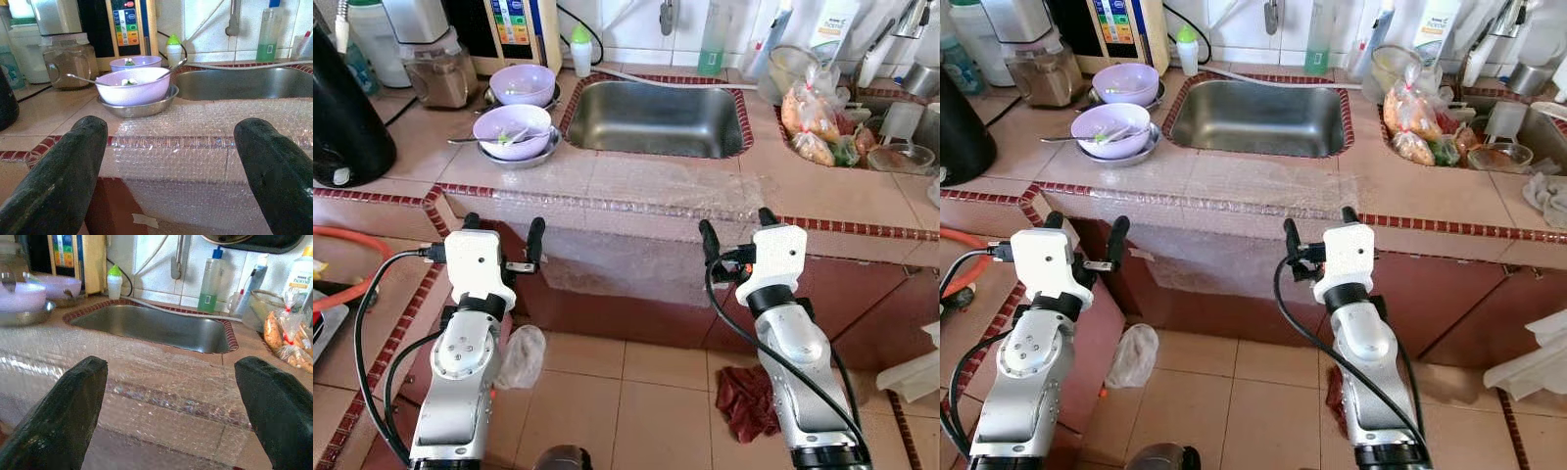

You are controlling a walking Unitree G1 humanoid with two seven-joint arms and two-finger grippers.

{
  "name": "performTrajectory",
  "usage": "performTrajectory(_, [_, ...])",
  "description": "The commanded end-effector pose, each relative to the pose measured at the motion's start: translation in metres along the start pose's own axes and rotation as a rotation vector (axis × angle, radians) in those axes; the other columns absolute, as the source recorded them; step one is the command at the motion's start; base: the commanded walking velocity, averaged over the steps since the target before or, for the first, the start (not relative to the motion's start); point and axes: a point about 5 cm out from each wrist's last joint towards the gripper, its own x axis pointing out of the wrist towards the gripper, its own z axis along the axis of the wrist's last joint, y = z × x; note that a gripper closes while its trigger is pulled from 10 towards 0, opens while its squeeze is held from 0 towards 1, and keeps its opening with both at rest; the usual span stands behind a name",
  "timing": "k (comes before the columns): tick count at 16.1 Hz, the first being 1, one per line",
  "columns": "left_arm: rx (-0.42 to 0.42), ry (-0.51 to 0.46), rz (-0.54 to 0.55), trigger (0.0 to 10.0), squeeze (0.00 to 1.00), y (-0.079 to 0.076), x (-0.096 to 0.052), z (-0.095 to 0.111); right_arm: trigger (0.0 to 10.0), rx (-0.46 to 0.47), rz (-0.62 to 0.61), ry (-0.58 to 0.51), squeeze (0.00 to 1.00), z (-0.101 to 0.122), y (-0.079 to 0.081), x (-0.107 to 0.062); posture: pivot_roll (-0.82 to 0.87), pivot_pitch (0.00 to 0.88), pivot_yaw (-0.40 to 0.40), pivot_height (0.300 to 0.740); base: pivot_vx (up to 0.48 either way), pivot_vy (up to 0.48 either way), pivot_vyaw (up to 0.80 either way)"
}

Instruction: Kitchen organization

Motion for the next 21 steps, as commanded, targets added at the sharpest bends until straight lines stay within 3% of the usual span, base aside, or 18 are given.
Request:
performTrajectory(1, [0.004,-0.005,0.001,10.0,0.0,0.0012,0.001,0.0026,10.0,-0.008,-0.004,-0.014,0.0,0.0034,-0.0011,0.0023,0.0,0.0,0.021,0.74,0.259,0.0,0.0])
performTrajectory(6, [-0.001,-0.009,-0.002,10.0,0.0,-0.0003,0.0027,0.0036,10.0,0.03,0.048,-0.014,0.0,0.0031,0.0013,-0.0032,0.0,0.0,0.02,0.74,0.265,0.052,0.0])
performTrajectory(8, [-0.002,-0.011,0.003,10.0,0.0,-0.0004,0.0041,0.0037,10.0,-0.066,0.011,0.0,0.0,0.0013,-0.0024,0.0003,0.0,0.0,0.019,0.74,0.281,0.272,0.0])
performTrajectory(10, [-0.002,-0.014,0.002,10.0,0.0,-0.0011,0.0052,0.0045,10.0,0.015,0.022,0.017,0.0,-0.0022,0.0003,0.0018,0.0,0.0,0.02,0.74,0.283,0.27,0.0])
performTrajectory(15, [0.0,-0.014,0.002,10.0,0.0,-0.002,0.0053,0.0042,10.0,-0.014,0.076,0.008,0.0,-0.0014,0.0073,0.001,0.0,0.0,0.02,0.74,0.288,0.278,0.0])
performTrajectory(21, [0.016,-0.005,-0.014,10.0,0.0,-0.0065,0.0038,0.0018,10.0,-0.028,0.051,-0.003,0.0,-0.0004,0.0008,0.0003,0.0,0.0,0.024,0.74,0.331,0.094,0.0])
